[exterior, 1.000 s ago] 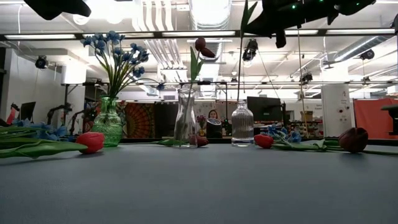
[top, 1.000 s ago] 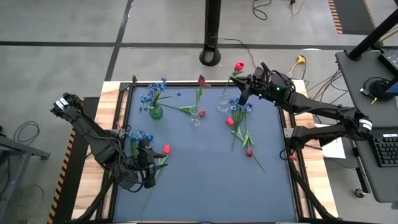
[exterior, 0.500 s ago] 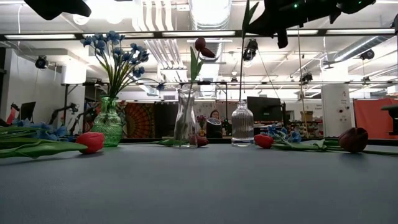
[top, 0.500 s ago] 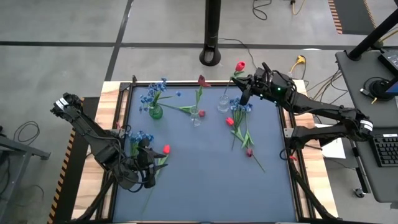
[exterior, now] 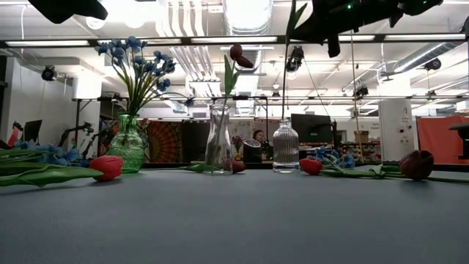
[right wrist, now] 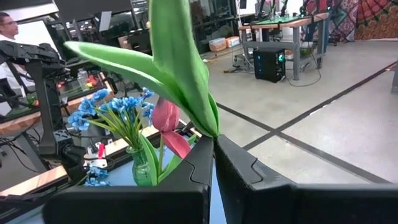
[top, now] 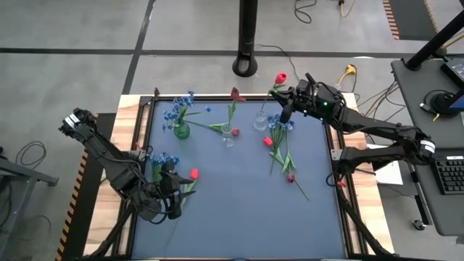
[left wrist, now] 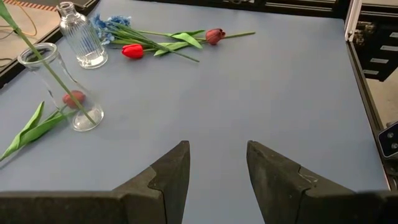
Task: Sort flowers into vase by color
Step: Put the right red tulip into the top transparent vase
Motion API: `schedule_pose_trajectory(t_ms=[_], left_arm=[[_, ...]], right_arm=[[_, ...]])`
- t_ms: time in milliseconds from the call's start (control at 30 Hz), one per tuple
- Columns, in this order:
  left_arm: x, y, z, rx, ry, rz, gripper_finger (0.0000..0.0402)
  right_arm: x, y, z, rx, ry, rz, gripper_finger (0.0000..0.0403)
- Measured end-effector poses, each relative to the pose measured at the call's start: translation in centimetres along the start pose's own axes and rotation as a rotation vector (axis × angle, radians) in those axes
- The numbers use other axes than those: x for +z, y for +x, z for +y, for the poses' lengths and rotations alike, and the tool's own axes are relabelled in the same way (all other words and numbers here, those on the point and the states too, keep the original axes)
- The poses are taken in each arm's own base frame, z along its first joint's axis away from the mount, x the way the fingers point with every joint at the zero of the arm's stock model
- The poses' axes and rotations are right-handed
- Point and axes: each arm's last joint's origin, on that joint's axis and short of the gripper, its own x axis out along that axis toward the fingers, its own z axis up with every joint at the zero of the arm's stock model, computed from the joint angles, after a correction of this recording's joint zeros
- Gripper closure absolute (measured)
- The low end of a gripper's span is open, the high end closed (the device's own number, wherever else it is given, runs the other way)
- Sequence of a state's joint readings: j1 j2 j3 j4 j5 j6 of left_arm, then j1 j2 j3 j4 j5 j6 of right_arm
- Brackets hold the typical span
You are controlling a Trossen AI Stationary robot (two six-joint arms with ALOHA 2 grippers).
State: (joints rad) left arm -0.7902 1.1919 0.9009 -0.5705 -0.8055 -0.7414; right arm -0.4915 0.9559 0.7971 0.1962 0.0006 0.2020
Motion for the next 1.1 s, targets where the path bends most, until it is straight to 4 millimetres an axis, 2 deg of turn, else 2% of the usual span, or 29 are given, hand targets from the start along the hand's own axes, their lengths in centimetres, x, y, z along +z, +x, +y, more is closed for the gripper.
schedule_pose_trajectory(t_ms=[633, 867, 1100], left_arm=[[0.0, 0.0, 0.0, 0.0, 0.0, -0.001, 0.0259], [0.1, 0.0, 0.1, 0.019, 0.0, -0.018, 0.0259], [0.1, 0.0, 0.1, 0.019, -0.001, -0.018, 0.0259]], right_arm=[[-0.2, -0.5, 0.0, -0.007, 0.0, 0.041, 0.0394], [-0.8, 0.0, -0.2, -0.017, 0.009, 0.083, 0.0393], [-1.2, 0.3, -0.2, -0.023, 0.009, 0.101, 0.0371]])
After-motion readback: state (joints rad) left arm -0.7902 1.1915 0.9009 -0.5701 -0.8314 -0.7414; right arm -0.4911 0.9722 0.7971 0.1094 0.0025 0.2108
